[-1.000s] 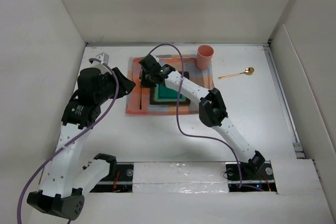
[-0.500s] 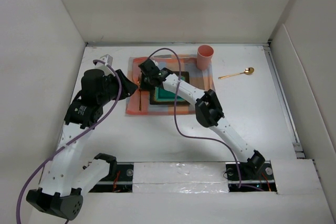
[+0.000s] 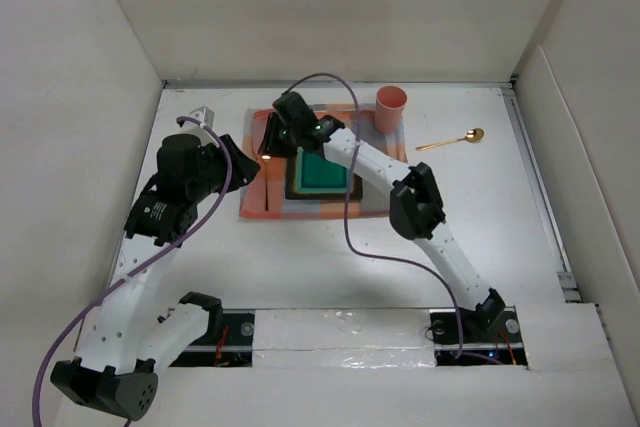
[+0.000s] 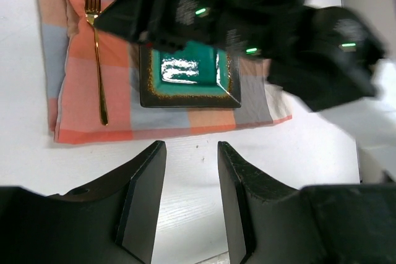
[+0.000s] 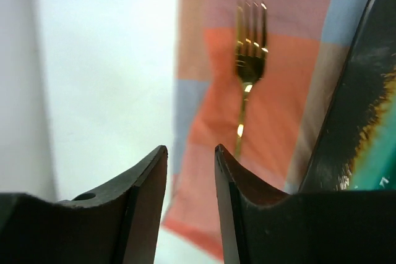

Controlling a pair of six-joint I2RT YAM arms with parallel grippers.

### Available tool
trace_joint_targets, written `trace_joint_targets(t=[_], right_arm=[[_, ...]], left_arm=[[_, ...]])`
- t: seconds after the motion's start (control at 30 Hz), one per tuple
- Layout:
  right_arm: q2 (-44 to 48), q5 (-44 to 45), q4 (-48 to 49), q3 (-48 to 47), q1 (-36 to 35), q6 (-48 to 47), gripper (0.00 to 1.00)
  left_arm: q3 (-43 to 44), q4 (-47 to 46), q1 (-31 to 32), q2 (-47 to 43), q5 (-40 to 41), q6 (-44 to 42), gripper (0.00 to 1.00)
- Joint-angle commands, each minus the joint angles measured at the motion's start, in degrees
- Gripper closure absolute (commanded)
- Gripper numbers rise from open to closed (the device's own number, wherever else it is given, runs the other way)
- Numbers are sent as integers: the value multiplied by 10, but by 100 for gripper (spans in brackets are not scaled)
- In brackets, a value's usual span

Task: Set the dinner table for one person

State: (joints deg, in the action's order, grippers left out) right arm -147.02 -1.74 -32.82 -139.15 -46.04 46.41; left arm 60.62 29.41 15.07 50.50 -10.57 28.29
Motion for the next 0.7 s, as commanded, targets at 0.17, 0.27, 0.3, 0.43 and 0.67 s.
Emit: trace_joint_targets(t=[0.17,0.27,0.3,0.43,0.67], right_arm=[[303,30,86,205,101,-54,100],[427,45,123,375,195,-68,100],[451,42,132,416,225,-68,100],[525,42,138,541,364,-85,100],[432,105,49,500,493,-113,100]], left_arm=[[14,-11,3,-2,-10,-13,67],[-9,-15,3,-11,-21,-15,82],[-22,-15,3,-14,-24,-16,87],[-47,-18,3,-21,-29,-17,100],[-62,-48,3,-1,-31,-22,100]])
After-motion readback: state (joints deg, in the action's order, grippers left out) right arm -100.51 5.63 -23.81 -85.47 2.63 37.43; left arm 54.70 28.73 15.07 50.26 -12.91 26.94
